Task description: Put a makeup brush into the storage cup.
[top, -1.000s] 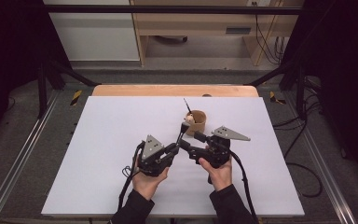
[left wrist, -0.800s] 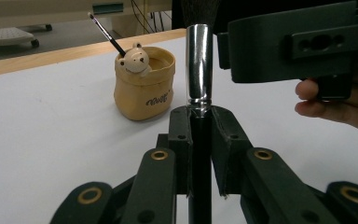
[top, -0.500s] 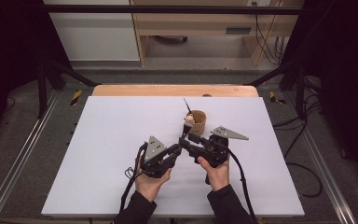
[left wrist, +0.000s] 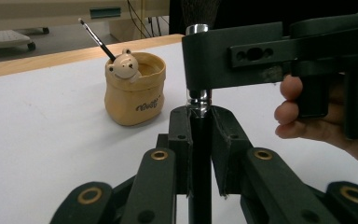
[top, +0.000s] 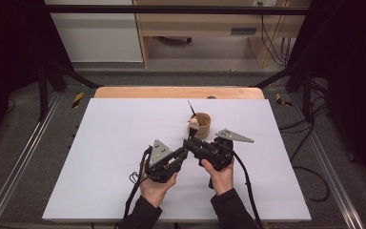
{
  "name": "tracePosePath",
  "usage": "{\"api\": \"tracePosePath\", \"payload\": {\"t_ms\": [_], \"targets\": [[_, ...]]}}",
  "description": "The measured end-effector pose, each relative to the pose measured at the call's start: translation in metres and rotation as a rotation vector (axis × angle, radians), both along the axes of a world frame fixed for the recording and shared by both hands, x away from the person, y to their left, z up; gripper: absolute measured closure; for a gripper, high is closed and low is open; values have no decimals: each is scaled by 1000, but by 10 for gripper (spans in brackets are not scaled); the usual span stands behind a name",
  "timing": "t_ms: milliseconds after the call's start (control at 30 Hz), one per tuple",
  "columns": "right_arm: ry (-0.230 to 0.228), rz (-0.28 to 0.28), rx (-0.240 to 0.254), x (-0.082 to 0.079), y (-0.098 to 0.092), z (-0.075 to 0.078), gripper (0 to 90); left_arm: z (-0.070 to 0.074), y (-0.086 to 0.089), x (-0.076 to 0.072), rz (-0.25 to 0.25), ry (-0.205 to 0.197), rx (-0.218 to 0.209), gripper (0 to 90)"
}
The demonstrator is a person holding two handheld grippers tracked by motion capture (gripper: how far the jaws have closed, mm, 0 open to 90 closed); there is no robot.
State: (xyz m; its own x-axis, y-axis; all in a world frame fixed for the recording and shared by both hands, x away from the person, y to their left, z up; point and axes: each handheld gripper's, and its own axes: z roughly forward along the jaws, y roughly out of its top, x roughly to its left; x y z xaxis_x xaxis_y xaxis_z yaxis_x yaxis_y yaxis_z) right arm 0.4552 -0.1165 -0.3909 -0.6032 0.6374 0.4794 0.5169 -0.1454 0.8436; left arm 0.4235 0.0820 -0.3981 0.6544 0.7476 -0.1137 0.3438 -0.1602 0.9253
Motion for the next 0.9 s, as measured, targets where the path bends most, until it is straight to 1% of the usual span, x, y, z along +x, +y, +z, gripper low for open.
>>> {"api": "tracePosePath", "payload": {"t_ms": [167,267,400,500,567,633,733,800,867,900], "targets": [[10,9,6,1,0,-1,673,0,-1,0,-1,0,0,787],[18,9,23,1,0,-2,703,0,0,-1,-1,-5,4,787],[17,14,27,2,-1,-3,745,0,0,-1,-1,-6,2,787],[30,19,43,1,-1,-3,769,0,-1,-1,0,-7,2,787],[36,20,43,1,-1,-2,771,0,-1,-1,-1,-5,1,787],[31,23,44,1,-2,-3,773,-1,-1,-1,-3,-4,1,787],[43,21,43,1,-3,-2,776,-1,-2,-1,-7,-10,5,785],[34,19,39,0,-3,-2,777,-1,-2,-1,-11,-10,1,783],[28,21,38,-1,-3,-1,777,0,-1,-1,-18,-22,2,778],[25,21,36,-1,-3,-1,777,0,-1,0,-20,-21,8,764]]}}
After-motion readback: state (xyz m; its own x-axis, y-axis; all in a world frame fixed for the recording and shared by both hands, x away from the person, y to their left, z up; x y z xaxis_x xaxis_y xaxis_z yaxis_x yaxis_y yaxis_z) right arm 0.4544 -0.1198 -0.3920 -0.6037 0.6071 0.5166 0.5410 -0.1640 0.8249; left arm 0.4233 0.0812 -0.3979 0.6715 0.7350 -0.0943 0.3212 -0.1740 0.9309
